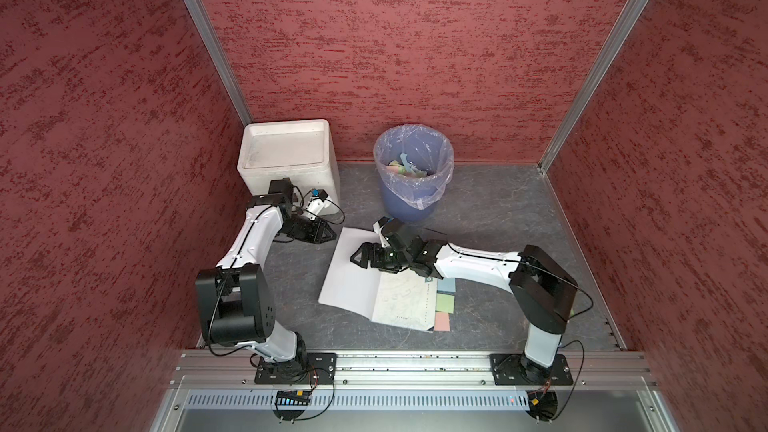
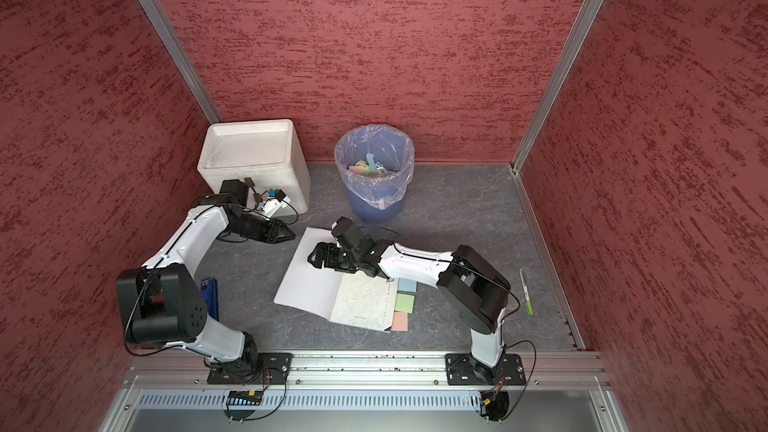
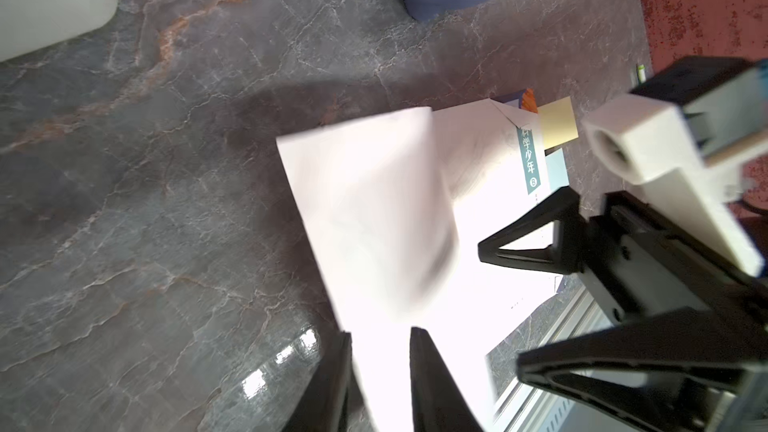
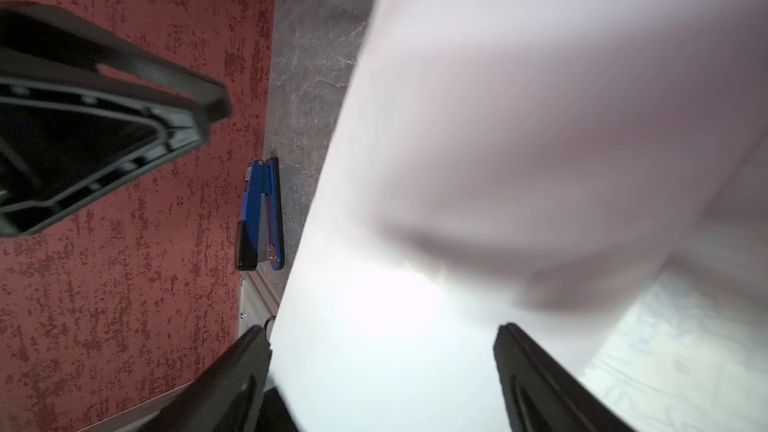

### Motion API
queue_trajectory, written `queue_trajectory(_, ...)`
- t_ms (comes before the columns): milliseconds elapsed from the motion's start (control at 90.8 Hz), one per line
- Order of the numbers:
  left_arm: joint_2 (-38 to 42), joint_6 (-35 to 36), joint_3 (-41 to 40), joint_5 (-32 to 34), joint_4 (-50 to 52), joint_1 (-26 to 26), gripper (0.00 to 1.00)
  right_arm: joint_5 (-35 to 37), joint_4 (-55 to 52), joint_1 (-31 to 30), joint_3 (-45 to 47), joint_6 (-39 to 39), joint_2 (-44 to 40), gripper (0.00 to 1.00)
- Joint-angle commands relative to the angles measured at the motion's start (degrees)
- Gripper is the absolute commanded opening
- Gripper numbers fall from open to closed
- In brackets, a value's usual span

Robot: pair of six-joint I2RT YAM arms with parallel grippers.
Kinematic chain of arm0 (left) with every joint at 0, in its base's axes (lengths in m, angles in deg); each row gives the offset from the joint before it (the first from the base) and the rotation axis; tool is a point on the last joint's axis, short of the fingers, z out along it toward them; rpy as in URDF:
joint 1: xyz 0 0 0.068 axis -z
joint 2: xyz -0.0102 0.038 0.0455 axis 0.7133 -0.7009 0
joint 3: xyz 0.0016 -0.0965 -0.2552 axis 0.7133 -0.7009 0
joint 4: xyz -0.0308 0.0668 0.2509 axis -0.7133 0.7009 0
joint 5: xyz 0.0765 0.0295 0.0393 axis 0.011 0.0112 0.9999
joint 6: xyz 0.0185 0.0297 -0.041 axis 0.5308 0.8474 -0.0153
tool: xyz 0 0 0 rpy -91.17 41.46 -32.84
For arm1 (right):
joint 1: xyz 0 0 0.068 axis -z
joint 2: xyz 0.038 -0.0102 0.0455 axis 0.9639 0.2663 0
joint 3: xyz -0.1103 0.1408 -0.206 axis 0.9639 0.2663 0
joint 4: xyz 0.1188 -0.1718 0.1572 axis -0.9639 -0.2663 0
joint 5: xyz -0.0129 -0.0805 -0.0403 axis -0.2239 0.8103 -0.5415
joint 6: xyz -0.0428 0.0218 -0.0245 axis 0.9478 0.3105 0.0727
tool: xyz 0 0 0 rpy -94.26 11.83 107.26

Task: Peel off the used sticky note
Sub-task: Open the book at the center of the board, then turn the page of the book at the center of the board.

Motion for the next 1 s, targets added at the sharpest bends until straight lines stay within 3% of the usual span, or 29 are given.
queue_trajectory(0, 2.51, 3.4, 0.74, -1.68, 3.35, 0.63, 0.29, -1.85, 2.12, -0.34, -1.18, -1.37, 2.79, 0.89)
queue_trajectory(121, 4.0, 3.6, -1.72, -0.26, 3.08, 3.86, 0.3, -3.15, 3.22, -0.34, -2.17, -1.85, 3.65, 0.88)
queue_trajectory(286, 2.65, 1.74, -6.52, 6.76, -1.92, 11.16, 0.29, 0.71, -1.37, 1.32, 2.05, 0.92, -5.07, 0.89)
queue_trajectory(430, -1.32, 1.01, -9.24, 13.42, -6.38, 16.61, 0.27, 3.49, -4.56, 7.15, 12.85, 1.47, -15.88, 0.91)
queue_trajectory(628, -5.69, 0.34, -10.42, 18.24, -10.04, 18.13, 0.24, 3.51, -8.38, 15.35, 20.61, 3.76, -25.67, 0.92)
queue_trajectory(793, -6.3, 0.72, -13.21, 21.71, -12.98, 19.57, 0.24, 1.16, -8.31, 20.68, 22.83, 4.99, -25.34, 0.92)
queue_trajectory(992, -7.14, 0.85, -14.34, 23.44, -14.19, 20.52, 0.24, 0.22, -6.75, 22.34, 23.61, 5.85, -20.64, 0.91)
